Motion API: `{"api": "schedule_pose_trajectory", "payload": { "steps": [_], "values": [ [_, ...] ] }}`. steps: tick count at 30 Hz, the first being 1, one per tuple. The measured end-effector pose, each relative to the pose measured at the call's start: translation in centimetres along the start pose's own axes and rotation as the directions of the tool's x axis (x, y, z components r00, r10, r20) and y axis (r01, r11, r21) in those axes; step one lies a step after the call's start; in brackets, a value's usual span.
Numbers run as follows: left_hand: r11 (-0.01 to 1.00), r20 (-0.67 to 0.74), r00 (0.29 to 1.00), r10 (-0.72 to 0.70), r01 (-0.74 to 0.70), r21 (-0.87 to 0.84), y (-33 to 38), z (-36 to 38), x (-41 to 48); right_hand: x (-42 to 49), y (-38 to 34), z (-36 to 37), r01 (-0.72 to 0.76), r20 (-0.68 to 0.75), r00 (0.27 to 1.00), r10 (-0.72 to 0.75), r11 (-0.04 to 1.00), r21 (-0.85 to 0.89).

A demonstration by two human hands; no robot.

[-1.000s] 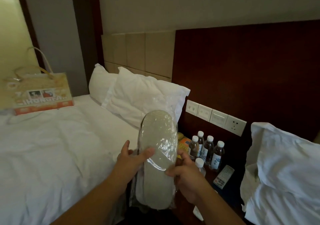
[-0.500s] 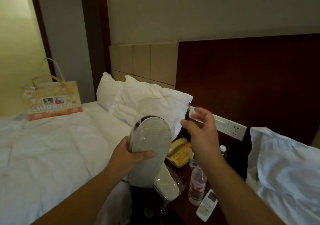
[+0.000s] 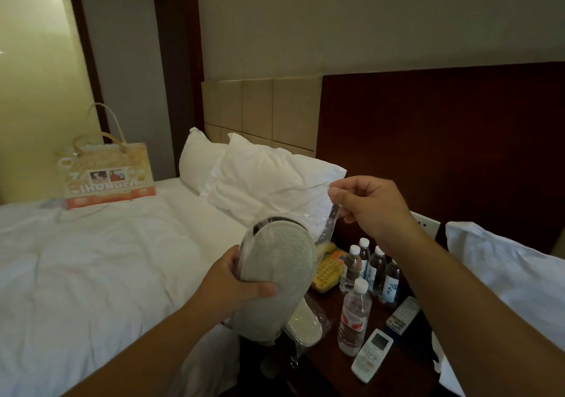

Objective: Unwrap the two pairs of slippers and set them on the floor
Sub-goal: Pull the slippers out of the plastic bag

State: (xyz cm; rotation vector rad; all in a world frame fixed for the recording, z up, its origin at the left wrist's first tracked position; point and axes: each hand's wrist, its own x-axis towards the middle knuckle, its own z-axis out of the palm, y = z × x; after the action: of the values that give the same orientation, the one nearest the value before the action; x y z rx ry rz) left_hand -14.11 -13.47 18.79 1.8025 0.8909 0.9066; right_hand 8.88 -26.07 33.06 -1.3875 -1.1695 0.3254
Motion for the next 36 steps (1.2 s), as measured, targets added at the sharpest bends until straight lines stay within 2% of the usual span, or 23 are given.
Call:
{"api": "schedule_pose_trajectory", "payload": {
  "steps": [2, 5, 7, 9, 12, 15, 17, 19, 21, 23, 24, 25, 26, 27, 29, 30, 33, 36],
  "values": [
    [0.999, 0.000, 1.000, 0.008, -0.008, 0.039, 0.3, 0.0, -0.1, 0.0, -0.1, 0.1, 0.021, 0.000, 1.000, -0.021, 0.988, -0.154],
    [0.995, 0.005, 1.000, 0.014, -0.014, 0.103, 0.5, -0.1, -0.2, -0.4, -1.4, 0.5, 0.203, 0.150, 0.976, -0.158, 0.910, -0.361],
    [0.989, 0.013, 1.000, 0.011, -0.013, 0.149, 0.6, -0.1, -0.4, -0.8, -2.8, 1.3, 0.355, 0.250, 0.929, -0.272, 0.847, -0.396],
    [0.983, 0.018, 1.000, 0.006, -0.009, 0.185, 0.7, -0.1, -0.7, -1.0, -3.8, 2.5, 0.422, 0.301, 0.900, -0.315, 0.806, -0.415],
    [0.980, 0.020, 1.000, 0.002, -0.006, 0.199, 0.7, 0.0, -1.1, -0.5, -4.4, 3.8, 0.356, 0.288, 0.922, -0.259, 0.860, -0.365],
    [0.978, 0.052, 0.999, 0.000, -0.011, 0.209, 0.8, 0.0, -1.5, 0.3, -4.1, 4.5, 0.221, 0.175, 0.970, -0.170, 0.914, -0.340],
    [0.976, 0.061, 0.998, -0.001, -0.012, 0.216, 0.8, -0.1, -1.5, 0.5, -3.6, 4.8, 0.186, 0.121, 0.981, -0.152, 0.912, -0.366],
    [0.975, 0.053, 0.999, -0.003, -0.009, 0.221, 0.8, -0.2, -1.3, 0.1, -3.2, 5.0, 0.246, 0.073, 0.968, -0.239, 0.854, -0.459],
    [0.981, 0.035, 0.999, -0.009, 0.002, 0.196, 0.7, -0.3, -1.2, -0.7, -3.1, 4.8, 0.393, 0.001, 0.886, -0.463, 0.751, -0.530],
    [0.986, 0.017, 1.000, -0.015, 0.012, 0.169, 0.6, -0.5, -0.9, -1.6, -3.2, 4.5, 0.581, -0.048, 0.728, -0.684, 0.653, -0.485],
    [0.986, 0.013, 1.000, -0.014, 0.011, 0.166, 0.6, -0.7, -0.8, -2.0, -3.0, 4.4, 0.639, -0.039, 0.674, -0.738, 0.609, -0.469],
    [0.985, 0.015, 1.000, -0.011, 0.008, 0.172, 0.6, -0.8, -0.7, -2.3, -2.8, 4.3, 0.668, -0.002, 0.658, -0.753, 0.585, -0.460],
    [0.984, 0.021, 1.000, -0.009, 0.005, 0.180, 0.6, -0.9, -0.6, -2.5, -2.6, 4.2, 0.668, 0.057, 0.685, -0.726, 0.595, -0.448],
    [0.983, 0.027, 1.000, -0.007, 0.002, 0.182, 0.7, -1.0, -0.5, -2.5, -2.4, 4.1, 0.638, 0.130, 0.744, -0.655, 0.637, -0.433],
    [0.983, 0.032, 0.999, 0.000, -0.006, 0.182, 0.8, -1.2, -0.4, -2.3, -1.9, 3.9, 0.507, 0.267, 0.862, -0.431, 0.748, -0.429],
    [0.983, 0.031, 0.999, 0.005, -0.011, 0.186, 0.9, -1.3, -0.4, -2.1, -1.5, 3.8, 0.436, 0.317, 0.893, -0.320, 0.790, -0.431],
    [0.982, 0.029, 0.999, 0.013, -0.018, 0.187, 1.2, -1.5, -0.2, -1.7, -0.7, 3.6, 0.293, 0.430, 0.899, -0.087, 0.848, -0.442],
    [0.977, 0.042, 0.999, 0.029, -0.037, 0.212, 1.5, -1.6, -0.2, -1.5, -0.4, 4.0, 0.217, 0.471, 0.882, 0.005, 0.883, -0.417]
  ]
}}
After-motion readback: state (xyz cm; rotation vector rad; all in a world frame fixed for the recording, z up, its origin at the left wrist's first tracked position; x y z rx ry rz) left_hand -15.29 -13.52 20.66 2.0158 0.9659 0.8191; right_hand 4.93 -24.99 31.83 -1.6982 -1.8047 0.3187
